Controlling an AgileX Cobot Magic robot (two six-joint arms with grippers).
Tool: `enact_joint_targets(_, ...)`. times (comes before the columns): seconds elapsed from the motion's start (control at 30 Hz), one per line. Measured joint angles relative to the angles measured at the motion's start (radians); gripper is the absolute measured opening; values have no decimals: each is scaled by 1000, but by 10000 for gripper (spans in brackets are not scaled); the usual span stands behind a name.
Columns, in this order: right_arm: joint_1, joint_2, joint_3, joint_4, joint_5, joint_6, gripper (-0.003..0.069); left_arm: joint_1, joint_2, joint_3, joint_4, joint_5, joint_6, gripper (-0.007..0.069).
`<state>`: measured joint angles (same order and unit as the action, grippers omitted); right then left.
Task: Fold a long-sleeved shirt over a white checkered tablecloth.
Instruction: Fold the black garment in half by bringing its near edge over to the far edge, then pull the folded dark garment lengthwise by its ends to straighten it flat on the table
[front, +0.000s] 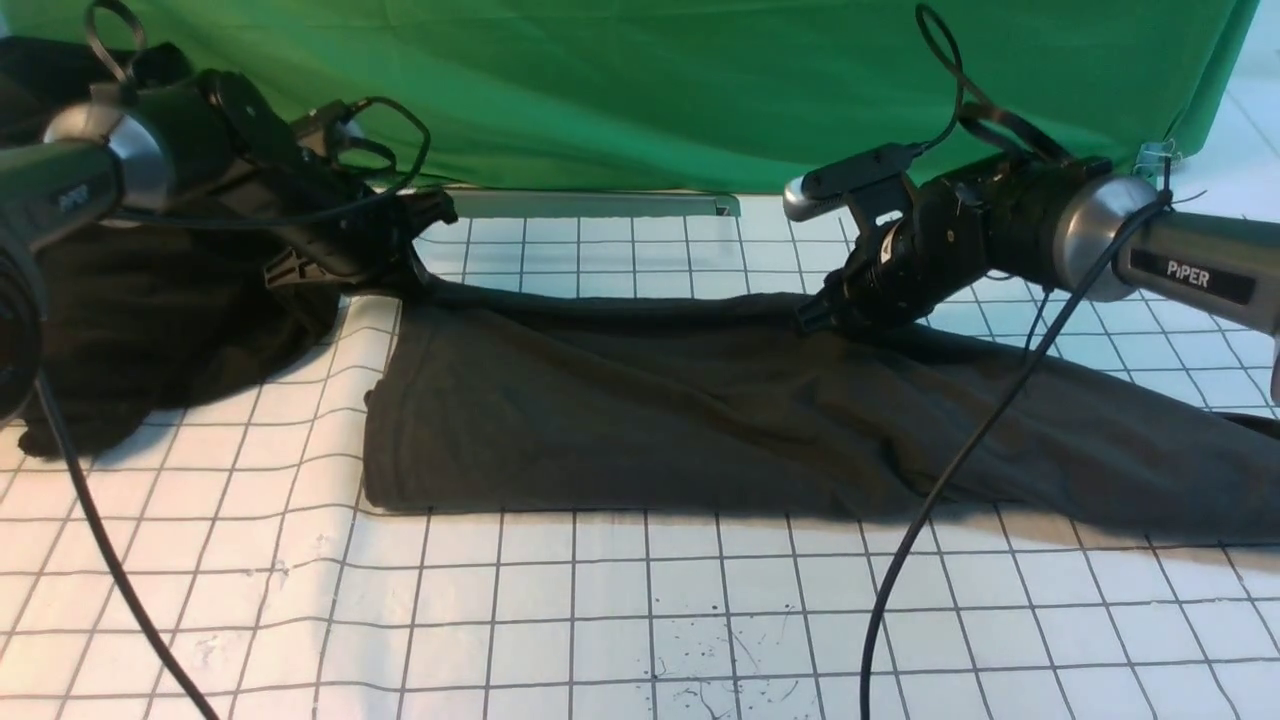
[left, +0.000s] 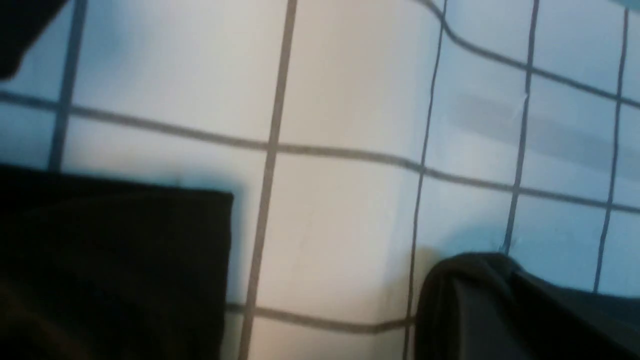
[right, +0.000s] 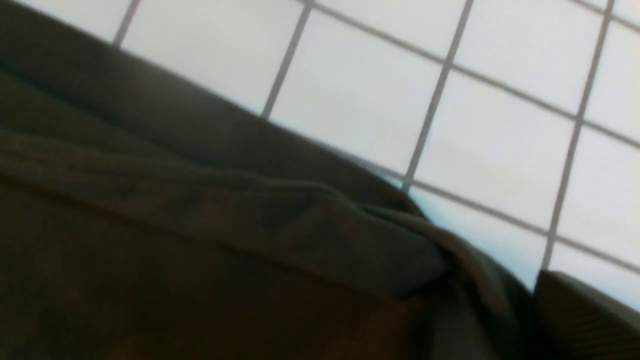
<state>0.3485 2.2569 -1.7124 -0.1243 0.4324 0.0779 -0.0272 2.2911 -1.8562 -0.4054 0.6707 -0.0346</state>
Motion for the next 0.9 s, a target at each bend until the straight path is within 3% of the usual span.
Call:
enact_joint_targets(0.07,0,2,-4,0,-10,4,322,0,0,-10,1,-3,-3,127)
enact_joint_targets(0.2,-15,10,-50,-1,-24,94,389,0,-8,-67,3,-5,-19,262)
enact_joint_targets(0.37,-67,12,-143,0,66,163,393,0,-42,-137,3,10,-21,386)
enact_joint_targets(0.47,-87,12,-200,0,154,146,377,0,-56,-162,3,44,-21,409)
enact_joint_targets(0.53,-103,7,-252,0,251,77,320,0,-64,-185,1,95,-18,411)
enact_joint_targets(0.6,-119,-5,-323,0,425,-40,163,0,-67,-213,-3,185,-13,374)
enact_joint_targets(0.63,-122,-7,-332,0,440,-48,149,0,-67,-215,-3,191,-13,368)
enact_joint_targets(0.67,-127,-15,-350,0,514,-78,90,0,-65,-223,-4,226,-10,337)
enact_joint_targets(0.7,-141,-38,-377,2,618,-127,36,0,-66,-231,-4,276,5,272)
enact_joint_targets(0.83,-180,-124,-352,11,740,-165,3,0,-72,-233,-3,388,59,129)
enact_joint_targets(0.87,-213,-201,-279,13,757,-171,0,0,-76,-233,-3,476,96,46)
enact_joint_targets(0.9,-213,-201,-279,13,759,-171,0,0,-77,-233,-3,490,103,41)
